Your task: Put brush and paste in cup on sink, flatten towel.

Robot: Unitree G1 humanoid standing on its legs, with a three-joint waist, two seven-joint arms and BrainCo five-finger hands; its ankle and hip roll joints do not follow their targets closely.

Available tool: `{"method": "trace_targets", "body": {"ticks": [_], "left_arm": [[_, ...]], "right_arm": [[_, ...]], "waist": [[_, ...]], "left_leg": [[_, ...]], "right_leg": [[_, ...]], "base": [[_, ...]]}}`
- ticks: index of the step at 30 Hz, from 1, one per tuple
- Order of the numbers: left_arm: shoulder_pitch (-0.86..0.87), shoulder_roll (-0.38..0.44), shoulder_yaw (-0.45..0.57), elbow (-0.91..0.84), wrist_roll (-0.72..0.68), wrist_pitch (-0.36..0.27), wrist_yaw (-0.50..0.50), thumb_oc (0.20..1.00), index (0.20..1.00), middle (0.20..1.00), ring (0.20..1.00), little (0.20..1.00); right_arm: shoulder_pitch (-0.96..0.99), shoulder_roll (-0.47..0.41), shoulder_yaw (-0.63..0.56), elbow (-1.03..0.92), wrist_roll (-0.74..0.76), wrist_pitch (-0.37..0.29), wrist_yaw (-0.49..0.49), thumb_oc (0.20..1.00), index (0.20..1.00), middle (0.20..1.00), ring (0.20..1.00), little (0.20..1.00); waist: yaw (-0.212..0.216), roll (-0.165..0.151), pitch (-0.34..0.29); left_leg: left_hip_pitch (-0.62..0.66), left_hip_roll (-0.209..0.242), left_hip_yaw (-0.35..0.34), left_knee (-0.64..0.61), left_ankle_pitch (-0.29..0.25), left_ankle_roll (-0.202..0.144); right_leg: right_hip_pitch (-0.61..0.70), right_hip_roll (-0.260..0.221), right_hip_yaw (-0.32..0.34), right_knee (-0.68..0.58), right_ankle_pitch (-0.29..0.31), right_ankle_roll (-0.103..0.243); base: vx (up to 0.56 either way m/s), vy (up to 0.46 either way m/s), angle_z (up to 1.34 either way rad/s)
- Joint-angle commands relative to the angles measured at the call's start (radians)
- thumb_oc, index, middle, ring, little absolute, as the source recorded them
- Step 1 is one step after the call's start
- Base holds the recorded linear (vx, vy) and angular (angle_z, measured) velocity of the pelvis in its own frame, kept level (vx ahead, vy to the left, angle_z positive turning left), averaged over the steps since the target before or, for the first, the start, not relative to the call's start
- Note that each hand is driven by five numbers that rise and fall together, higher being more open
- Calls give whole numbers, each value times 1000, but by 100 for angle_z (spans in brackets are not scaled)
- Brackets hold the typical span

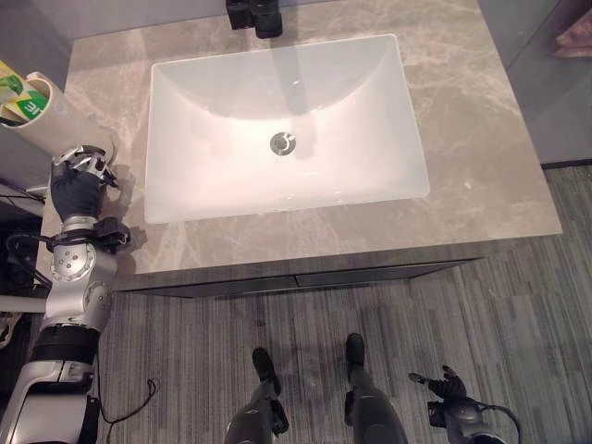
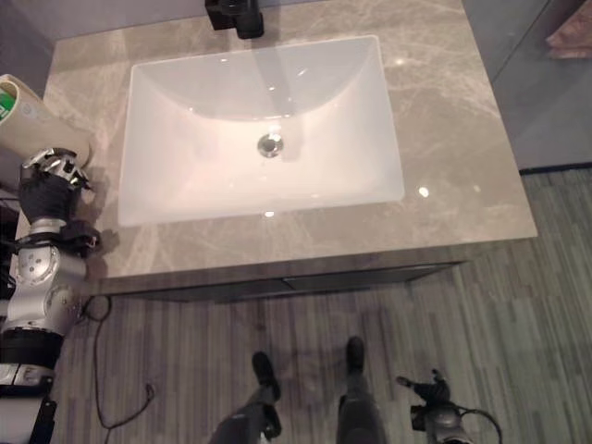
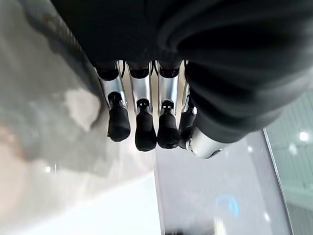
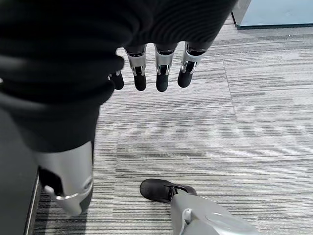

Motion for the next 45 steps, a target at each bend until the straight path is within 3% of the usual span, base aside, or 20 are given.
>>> {"method": "trace_targets", "body": {"ticks": [1, 5, 11, 23, 33, 45], "left_arm": [[5, 32, 43, -64, 6, -47, -12, 200, 200, 200, 200, 200], [142, 15, 84, -207, 16, -40, -58, 200, 200, 200, 200, 200], [199, 28, 152, -173, 21, -47, -52, 200, 200, 200, 200, 200], [13, 152, 155, 72, 30, -75, 26, 200, 200, 200, 200, 200], [-43, 197, 139, 194, 29, -69, 30, 200, 200, 200, 200, 200], [-255, 225, 5, 375, 46, -48, 43, 200, 200, 200, 200, 200]], "right_arm": [[-9, -2, 0, -8, 29, -6, -15, 1000, 1000, 1000, 1000, 1000], [-17, -9, -10, -4, 20, -1, -10, 1000, 1000, 1000, 1000, 1000], [-18, -19, -12, -22, 10, -8, -6, 1000, 1000, 1000, 1000, 1000], [-22, -20, 12, -29, 14, -17, -6, 1000, 1000, 1000, 1000, 1000], [-28, -11, 40, -44, 12, -23, 0, 1000, 1000, 1000, 1000, 1000], [-23, -11, 72, -60, 23, -35, -5, 1000, 1000, 1000, 1000, 1000]], "waist": [[15, 4, 11], [34, 11, 11], [48, 16, 12], [27, -12, 27], [18, -33, 29], [-11, -38, 21]], "left_leg": [[46, 29, -4, 6, -1, -86], [43, 25, -11, 6, -1, -83], [37, 21, -14, 6, -2, -82], [21, 21, 9, 6, -8, -80], [27, 25, 27, 6, -12, -79], [20, 24, 20, 6, -14, -78]], "right_leg": [[2, -63, 0, 0, 36, 74], [4, -66, -5, 0, 34, 74], [1, -68, -8, 0, 35, 74], [-40, -63, 25, 0, 48, 85], [-55, -55, 47, 0, 56, 85], [-62, -52, 50, 0, 58, 87]], "base": [[0, 0, 0], [0, 0, 0], [4, 3, 1], [14, 16, -3], [12, 14, -8], [2, 2, -1]]}}
